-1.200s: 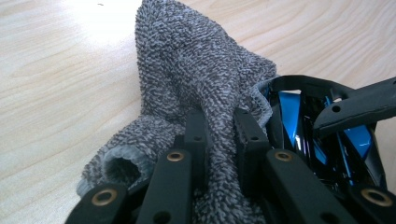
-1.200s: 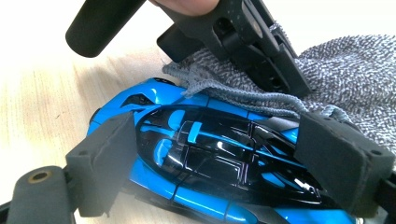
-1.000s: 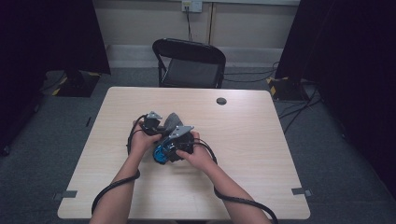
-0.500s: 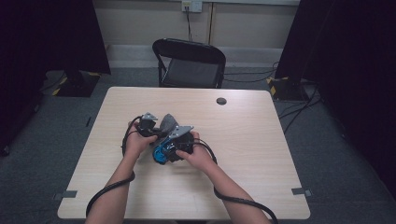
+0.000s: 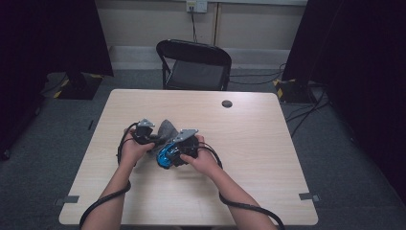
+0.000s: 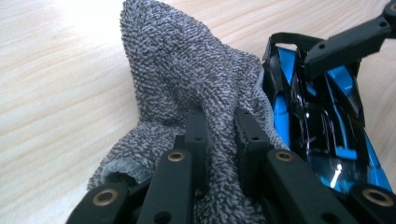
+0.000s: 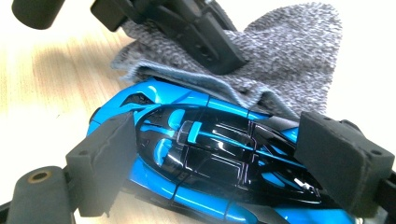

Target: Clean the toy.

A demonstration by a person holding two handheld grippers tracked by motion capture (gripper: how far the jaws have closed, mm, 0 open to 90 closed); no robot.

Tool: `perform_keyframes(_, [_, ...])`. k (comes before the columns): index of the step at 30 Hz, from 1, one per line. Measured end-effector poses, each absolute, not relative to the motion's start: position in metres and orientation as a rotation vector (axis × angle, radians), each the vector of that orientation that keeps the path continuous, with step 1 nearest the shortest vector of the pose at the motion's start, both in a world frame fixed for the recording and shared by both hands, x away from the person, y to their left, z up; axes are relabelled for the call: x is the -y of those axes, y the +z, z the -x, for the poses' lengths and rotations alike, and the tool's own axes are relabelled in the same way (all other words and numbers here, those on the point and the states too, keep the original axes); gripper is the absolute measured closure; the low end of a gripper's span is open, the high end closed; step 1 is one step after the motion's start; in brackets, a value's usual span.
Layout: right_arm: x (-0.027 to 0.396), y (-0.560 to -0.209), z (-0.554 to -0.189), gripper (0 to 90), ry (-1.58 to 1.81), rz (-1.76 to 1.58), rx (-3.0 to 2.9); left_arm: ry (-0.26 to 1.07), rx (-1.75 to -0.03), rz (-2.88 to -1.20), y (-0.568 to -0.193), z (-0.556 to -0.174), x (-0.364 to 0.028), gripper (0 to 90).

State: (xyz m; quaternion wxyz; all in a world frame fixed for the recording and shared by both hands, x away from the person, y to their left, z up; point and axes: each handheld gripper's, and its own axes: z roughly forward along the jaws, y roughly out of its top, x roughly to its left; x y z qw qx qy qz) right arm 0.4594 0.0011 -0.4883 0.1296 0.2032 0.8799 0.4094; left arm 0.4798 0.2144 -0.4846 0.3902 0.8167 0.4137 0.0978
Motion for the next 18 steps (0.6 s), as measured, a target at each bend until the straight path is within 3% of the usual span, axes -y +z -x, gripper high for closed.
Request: perform_keyframes(18, [-0.002, -0.488, -0.459, 12.8, 1.183, -0.592, -2.559, 0.249, -1.073, -2.058, -0.486, -0.449, -0.245, 77.9])
